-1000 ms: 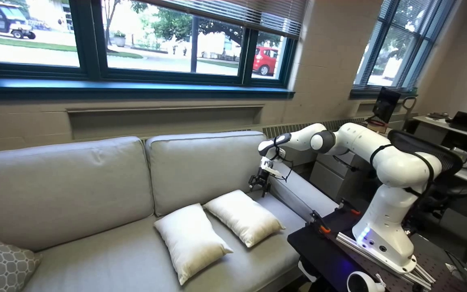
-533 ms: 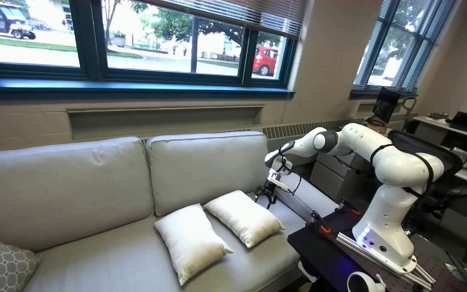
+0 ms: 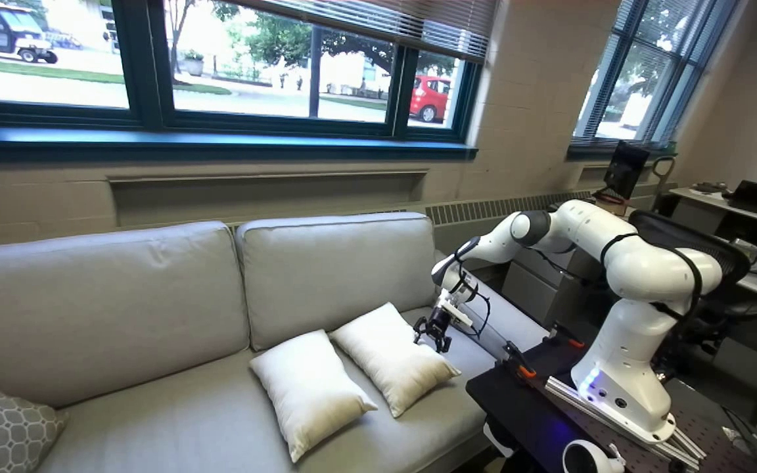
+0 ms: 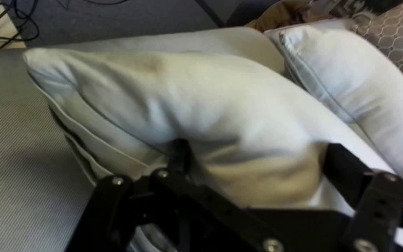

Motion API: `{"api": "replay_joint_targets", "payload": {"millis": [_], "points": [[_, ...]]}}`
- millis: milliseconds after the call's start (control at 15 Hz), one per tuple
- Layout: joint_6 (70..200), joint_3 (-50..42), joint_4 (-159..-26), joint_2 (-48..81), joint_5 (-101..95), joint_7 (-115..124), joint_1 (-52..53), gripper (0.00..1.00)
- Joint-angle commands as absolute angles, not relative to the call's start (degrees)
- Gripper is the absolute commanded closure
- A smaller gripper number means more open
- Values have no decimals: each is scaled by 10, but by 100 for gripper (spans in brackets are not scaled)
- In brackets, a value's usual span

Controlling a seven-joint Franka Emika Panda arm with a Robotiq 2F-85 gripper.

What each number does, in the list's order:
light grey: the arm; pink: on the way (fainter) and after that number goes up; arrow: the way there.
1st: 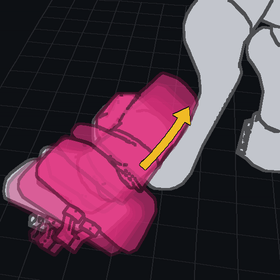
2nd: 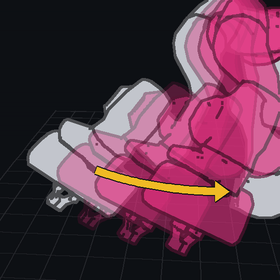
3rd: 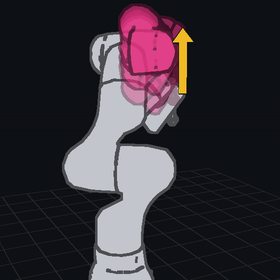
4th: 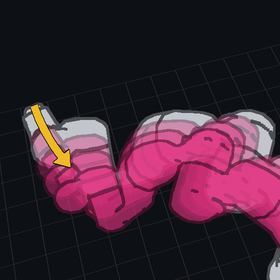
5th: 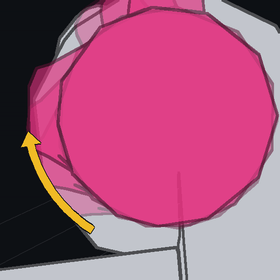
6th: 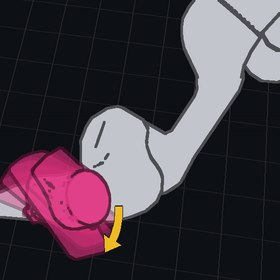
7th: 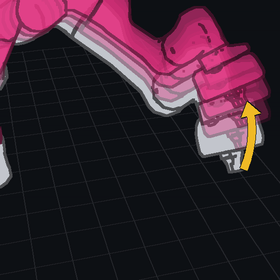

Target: Put the pillows upright against the armrest of the couch

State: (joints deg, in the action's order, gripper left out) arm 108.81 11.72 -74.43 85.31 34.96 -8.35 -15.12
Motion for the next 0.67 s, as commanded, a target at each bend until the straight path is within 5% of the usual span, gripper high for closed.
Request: {"api": "replay_joint_targets", "payload": {"millis": [0, 133, 200, 333, 600], "points": [[1012, 107, -744, 853, 414, -132, -116, 0], [975, 96, -739, 853, 439, -144, -94, 1], [961, 91, -737, 852, 449, -147, -83, 25], [956, 103, -740, 851, 437, -139, -86, 30], [965, 95, -732, 850, 441, -131, -72, 63]]}}
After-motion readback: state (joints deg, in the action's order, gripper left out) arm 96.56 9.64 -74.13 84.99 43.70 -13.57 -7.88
